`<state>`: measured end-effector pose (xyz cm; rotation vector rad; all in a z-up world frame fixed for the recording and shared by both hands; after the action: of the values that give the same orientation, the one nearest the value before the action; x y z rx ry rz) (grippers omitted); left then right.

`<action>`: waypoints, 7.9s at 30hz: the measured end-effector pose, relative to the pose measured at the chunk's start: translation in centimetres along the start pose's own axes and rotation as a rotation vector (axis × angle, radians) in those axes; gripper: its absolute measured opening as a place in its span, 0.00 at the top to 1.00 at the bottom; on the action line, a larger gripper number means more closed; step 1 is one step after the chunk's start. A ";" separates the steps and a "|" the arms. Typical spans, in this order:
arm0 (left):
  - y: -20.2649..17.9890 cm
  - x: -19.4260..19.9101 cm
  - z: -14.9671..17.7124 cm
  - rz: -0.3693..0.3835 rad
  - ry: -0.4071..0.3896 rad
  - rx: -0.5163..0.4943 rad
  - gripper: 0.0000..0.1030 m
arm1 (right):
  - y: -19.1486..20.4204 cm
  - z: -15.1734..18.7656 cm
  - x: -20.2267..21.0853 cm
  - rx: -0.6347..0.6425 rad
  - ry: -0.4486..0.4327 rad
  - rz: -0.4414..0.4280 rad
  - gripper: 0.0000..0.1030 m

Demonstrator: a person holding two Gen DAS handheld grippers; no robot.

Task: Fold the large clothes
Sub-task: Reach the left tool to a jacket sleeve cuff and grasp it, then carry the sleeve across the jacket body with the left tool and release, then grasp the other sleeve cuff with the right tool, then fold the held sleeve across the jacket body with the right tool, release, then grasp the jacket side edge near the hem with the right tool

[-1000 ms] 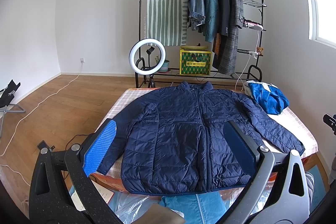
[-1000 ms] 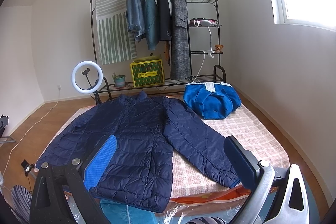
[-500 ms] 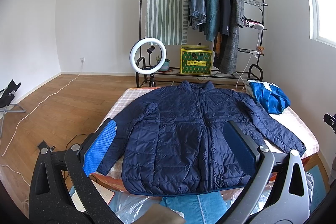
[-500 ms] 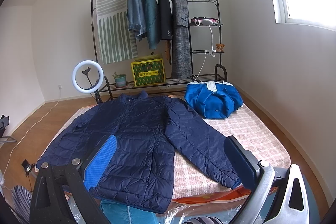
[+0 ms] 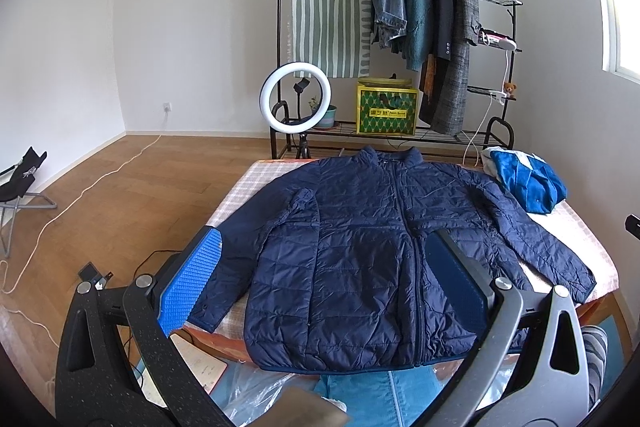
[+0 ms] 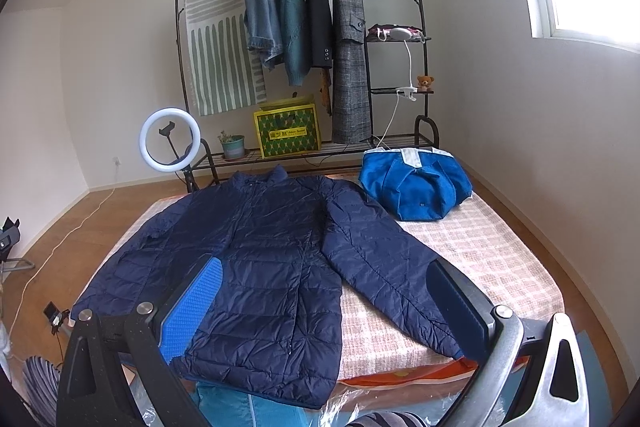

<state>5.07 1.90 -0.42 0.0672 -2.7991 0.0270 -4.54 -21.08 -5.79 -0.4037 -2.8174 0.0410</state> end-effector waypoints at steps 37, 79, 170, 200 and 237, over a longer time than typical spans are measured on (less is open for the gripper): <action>24.7 -19.1 11.5 -0.204 0.413 0.495 0.19 | 18.0 -2.4 -15.8 0.087 0.082 -0.401 0.00; 30.6 -24.4 24.9 -0.255 0.660 0.877 0.42 | 19.4 1.2 -21.0 0.012 0.236 -0.485 0.00; 13.2 -32.1 9.5 0.048 0.450 0.451 0.66 | 32.2 14.1 -37.6 -0.051 0.746 -0.594 0.96; 2.0 -41.1 13.3 0.086 0.565 0.331 0.66 | 9.6 -0.2 -48.4 -0.118 0.399 -0.208 0.97; -4.0 -34.7 7.3 0.158 0.363 0.149 0.66 | 2.6 -5.2 -41.7 -0.148 0.290 -0.140 0.31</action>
<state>35.43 -0.79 -18.92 -0.1131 -2.4290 0.2600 35.91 -30.25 -12.84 -0.2226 -2.5602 -0.2383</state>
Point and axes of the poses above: each gripper's, at about its wrist camera, not at the fingertips, and x roughly against the way its jaws point, y to its left, z to its underside, the point moved 4 cm from there along -x, roughly the way its jaws point, and after that the axes turned 7 degrees about -y, right-handed, at the moved point
